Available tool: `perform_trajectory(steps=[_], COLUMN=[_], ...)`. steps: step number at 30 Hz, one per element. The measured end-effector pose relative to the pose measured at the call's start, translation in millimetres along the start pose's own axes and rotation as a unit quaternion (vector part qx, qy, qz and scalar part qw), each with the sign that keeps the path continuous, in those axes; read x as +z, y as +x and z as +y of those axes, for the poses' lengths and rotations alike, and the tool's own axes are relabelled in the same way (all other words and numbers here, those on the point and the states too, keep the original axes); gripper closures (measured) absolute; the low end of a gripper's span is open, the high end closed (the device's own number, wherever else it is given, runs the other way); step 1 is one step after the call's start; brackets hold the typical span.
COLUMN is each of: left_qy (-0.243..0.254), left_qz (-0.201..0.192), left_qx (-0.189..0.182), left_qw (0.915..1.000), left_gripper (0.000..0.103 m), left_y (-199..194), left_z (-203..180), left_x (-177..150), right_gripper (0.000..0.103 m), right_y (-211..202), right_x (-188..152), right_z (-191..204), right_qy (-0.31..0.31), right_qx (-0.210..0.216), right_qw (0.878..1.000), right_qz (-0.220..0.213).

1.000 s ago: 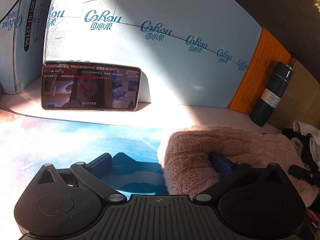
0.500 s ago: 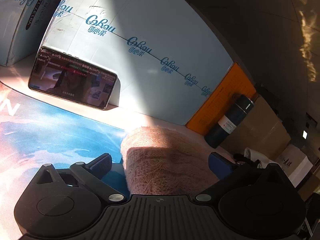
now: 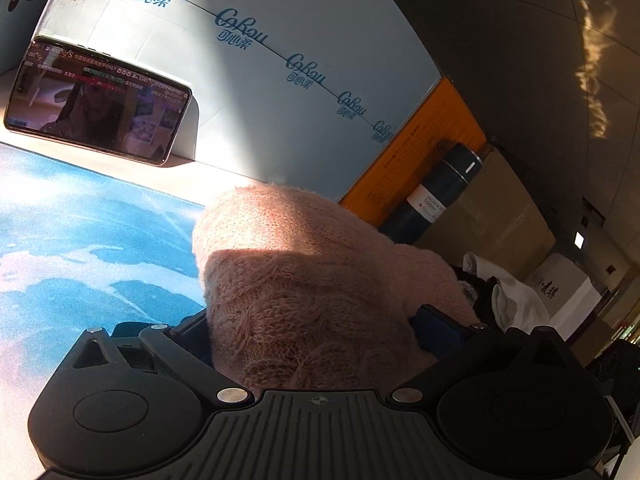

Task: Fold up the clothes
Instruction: 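Fold the sweater side over the body with the right tool while the left tool presses it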

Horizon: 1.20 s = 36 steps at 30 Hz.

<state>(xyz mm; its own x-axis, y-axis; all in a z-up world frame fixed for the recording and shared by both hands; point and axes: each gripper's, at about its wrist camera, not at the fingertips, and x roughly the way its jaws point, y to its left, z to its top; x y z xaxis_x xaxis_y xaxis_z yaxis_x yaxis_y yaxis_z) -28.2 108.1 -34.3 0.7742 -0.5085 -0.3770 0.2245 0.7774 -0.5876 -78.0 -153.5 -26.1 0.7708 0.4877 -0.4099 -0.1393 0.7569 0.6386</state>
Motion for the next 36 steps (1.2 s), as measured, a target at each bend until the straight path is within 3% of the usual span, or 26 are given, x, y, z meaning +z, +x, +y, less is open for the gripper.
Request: perform_trajectory(steps=[4, 6, 12, 19, 25, 29, 36], left_qy=[-0.003, -0.001, 0.017, 0.028, 0.048, 0.080, 0.089], left_qz=[-0.008, -0.015, -0.029, -0.039, -0.063, -0.085, -0.152], left_qx=[0.005, 0.004, -0.013, -0.042, -0.044, -0.035, 0.010], left_qw=[1.0000, 0.9999, 0.9993, 0.9980, 0.9959, 0.9925, 0.9843], left_gripper=[0.018, 0.031, 0.044, 0.049, 0.050, 0.050, 0.050], left_y=[-1.9, -4.7, -12.9, -25.1, -50.7, -79.8, -139.6], left_z=[0.7, 0.9, -5.5, -15.8, -25.2, -22.2, -1.7], left_x=[-0.3, -0.2, -0.7, -0.7, 1.9, 7.0, 15.6], right_gripper=[0.055, 0.056, 0.057, 0.058, 0.058, 0.058, 0.058], right_y=[-5.8, -8.7, -21.4, -43.2, -60.9, -60.6, -41.8], right_x=[-2.3, -3.5, -7.1, -11.5, -15.0, -15.6, -28.5], right_z=[3.2, 5.2, 10.2, 20.1, 29.7, 50.8, 102.9], right_qy=[0.007, 0.010, 0.025, 0.021, 0.016, -0.006, -0.060], right_qx=[0.002, 0.002, 0.008, 0.026, 0.043, 0.069, 0.123], right_qw=[1.000, 1.000, 0.999, 0.998, 0.997, 0.996, 0.990], right_qz=[-0.013, -0.018, -0.031, -0.049, -0.063, -0.052, -0.017])
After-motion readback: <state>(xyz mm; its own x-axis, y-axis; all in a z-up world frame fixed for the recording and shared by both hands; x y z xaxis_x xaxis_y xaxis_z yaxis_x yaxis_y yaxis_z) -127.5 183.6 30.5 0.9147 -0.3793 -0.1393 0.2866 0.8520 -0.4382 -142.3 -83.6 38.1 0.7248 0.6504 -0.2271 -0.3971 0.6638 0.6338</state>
